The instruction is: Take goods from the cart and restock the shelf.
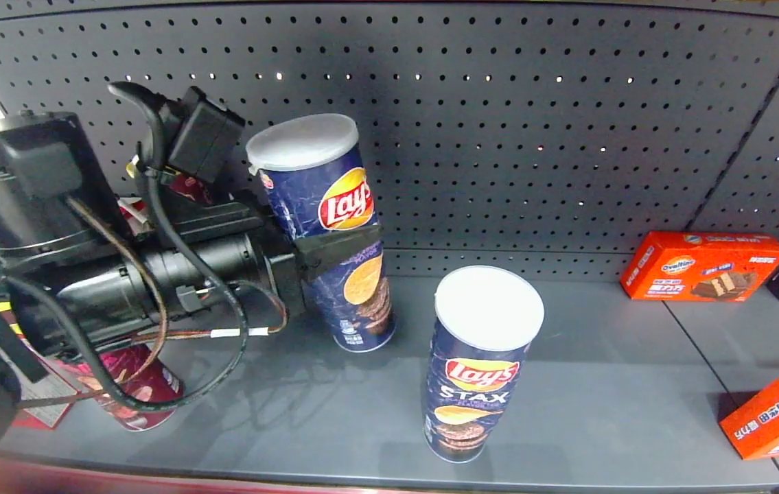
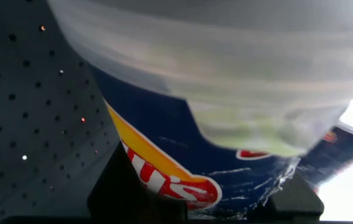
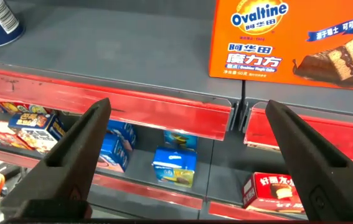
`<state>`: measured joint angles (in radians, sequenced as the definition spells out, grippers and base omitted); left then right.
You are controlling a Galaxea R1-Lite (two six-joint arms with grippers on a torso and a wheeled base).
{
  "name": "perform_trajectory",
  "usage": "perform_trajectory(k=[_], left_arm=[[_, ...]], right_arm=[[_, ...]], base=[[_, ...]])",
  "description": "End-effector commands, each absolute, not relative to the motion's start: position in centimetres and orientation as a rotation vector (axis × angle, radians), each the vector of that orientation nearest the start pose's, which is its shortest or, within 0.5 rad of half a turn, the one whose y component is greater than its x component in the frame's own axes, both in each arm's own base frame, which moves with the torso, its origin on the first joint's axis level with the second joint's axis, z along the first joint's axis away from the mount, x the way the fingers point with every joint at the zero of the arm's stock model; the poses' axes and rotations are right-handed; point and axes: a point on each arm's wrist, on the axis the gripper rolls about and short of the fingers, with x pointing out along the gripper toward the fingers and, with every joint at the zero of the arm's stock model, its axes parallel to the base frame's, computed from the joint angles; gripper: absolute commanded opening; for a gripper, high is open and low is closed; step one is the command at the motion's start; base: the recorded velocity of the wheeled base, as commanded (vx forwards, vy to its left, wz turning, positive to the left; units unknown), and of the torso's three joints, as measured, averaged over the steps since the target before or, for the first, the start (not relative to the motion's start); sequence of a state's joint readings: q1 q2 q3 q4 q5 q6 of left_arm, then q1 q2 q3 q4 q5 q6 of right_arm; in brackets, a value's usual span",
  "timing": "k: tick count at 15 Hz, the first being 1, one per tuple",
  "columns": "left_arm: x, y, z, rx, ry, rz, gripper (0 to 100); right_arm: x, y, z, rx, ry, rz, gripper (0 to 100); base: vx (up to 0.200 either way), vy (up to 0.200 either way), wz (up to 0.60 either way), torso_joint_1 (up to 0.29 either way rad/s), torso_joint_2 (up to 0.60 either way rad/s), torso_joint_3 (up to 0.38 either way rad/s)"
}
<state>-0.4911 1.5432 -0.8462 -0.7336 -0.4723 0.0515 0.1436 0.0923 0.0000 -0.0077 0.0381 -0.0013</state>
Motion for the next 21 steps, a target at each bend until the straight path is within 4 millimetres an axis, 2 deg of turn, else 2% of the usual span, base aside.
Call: perform_trajectory(k=[1,6,9,13,17,21], left_arm=[[26.4,-15.3,24.0,0.071,-0.043,-0.961,0],[29.0,-17.6,22.5,0.122,0.006,-0.998,0],[30.9,-18.9,22.3,0.123,0.020,-1.032,0],[32.0,-19.8,22.6,0.129,0.039,-1.039,0],[34.0,-20.7,22.3,0.146,0.016,-1.031,0],[35.2,-21.6,21.4,0.146,0.023,-1.041,0]], right_arm=[[-1.5,-0.1,7.8,-0.006,0.089,0.182,100],[-1.5,-0.1,7.8,-0.006,0.087,0.182,100],[-1.5,-0.1,7.8,-0.006,0.089,0.184,100],[-1.5,-0.1,7.8,-0.006,0.087,0.182,100],[-1.5,-0.1,7.8,-0.006,0.089,0.182,100],[-1.5,-0.1,7.8,-0.006,0.089,0.182,100]], base=[[0.000,0.000,0.00,0.000,0.00,0.000],[0.000,0.000,0.00,0.000,0.00,0.000],[0.000,0.000,0.00,0.000,0.00,0.000],[0.000,0.000,0.00,0.000,0.00,0.000],[0.000,0.000,0.00,0.000,0.00,0.000],[0.000,0.000,0.00,0.000,0.00,0.000]])
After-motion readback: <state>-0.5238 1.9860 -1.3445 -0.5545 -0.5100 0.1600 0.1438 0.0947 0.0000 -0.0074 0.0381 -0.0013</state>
